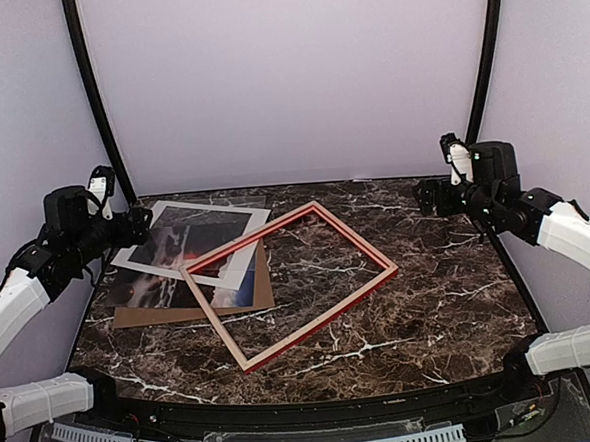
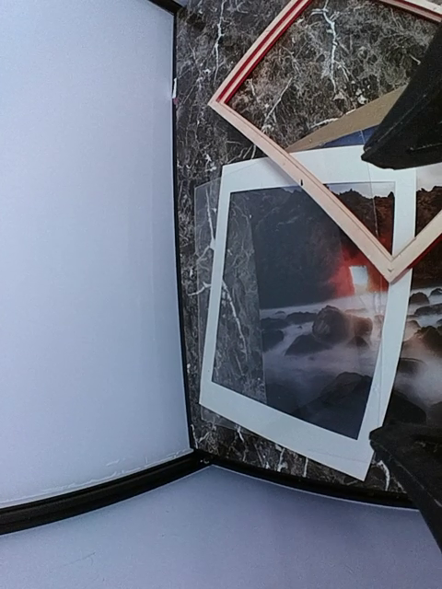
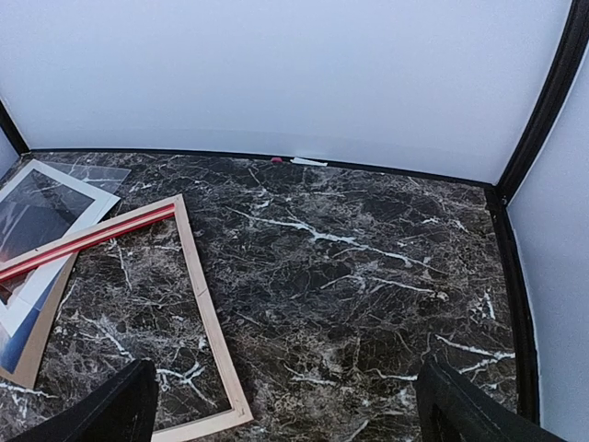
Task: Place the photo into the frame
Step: Pick up the item from the center of the board.
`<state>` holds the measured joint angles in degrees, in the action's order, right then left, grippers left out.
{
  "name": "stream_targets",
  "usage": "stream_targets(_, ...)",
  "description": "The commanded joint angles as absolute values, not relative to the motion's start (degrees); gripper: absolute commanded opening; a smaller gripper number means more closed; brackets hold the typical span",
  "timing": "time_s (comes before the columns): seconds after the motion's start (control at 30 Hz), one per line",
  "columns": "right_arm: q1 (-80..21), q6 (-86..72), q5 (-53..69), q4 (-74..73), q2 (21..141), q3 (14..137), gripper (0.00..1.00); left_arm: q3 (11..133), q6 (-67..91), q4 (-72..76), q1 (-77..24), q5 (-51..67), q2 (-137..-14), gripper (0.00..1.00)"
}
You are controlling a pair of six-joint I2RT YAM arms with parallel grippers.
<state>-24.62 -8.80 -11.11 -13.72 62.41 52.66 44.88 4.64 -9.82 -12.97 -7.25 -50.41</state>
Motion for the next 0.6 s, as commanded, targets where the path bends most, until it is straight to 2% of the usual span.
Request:
stream_targets(0.0,-25.16,-8.65,-11.41,-11.67,60.90,51.86,0.99,44.28,4.06,-8.10,-12.66,-5.23,-50.24,0.99)
stream_targets(0.57,-25.49,-11.82,-13.91,-18.10,62.34,54.24,0.99,49.08,7.56,-13.59,-12.66,-6.38,-54.63,0.99)
